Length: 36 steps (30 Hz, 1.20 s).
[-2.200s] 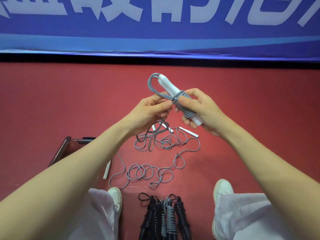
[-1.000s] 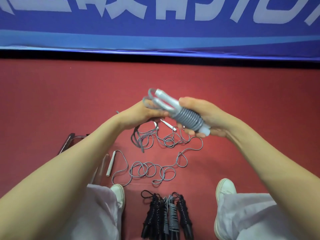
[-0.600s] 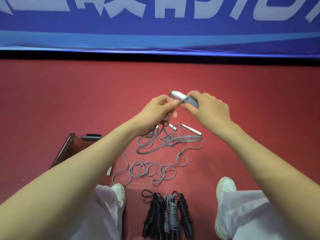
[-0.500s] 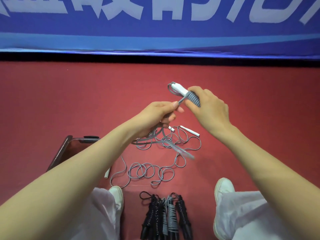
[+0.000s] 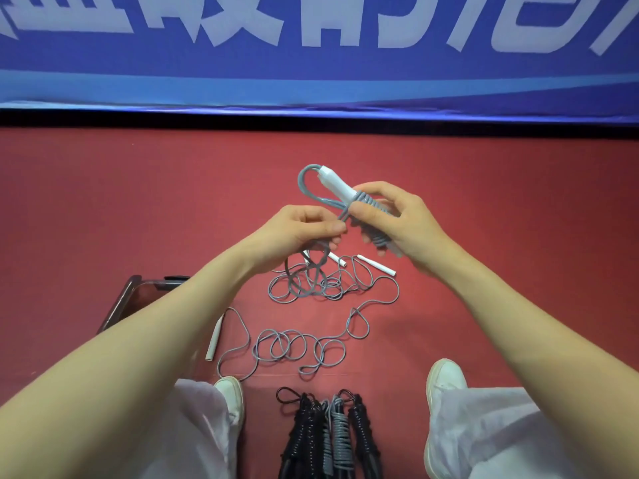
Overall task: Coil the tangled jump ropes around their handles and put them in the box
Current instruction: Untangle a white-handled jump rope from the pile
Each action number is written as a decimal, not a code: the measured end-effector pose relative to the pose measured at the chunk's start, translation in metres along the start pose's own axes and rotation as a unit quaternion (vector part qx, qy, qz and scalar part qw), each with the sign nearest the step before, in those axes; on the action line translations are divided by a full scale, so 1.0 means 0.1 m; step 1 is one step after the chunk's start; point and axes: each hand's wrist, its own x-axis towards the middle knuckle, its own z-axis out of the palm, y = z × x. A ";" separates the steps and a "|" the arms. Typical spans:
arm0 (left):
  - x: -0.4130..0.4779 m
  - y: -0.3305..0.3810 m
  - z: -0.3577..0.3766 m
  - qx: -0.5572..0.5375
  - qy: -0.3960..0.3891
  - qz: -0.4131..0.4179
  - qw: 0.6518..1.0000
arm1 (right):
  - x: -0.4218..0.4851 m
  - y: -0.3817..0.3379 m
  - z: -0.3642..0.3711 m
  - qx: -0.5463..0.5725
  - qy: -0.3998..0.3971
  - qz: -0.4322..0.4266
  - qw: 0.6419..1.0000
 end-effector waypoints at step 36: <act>0.00 -0.06 -0.04 0.344 -0.046 0.064 0.936 | -0.05 0.03 -0.01 -0.074 -0.358 0.321 0.874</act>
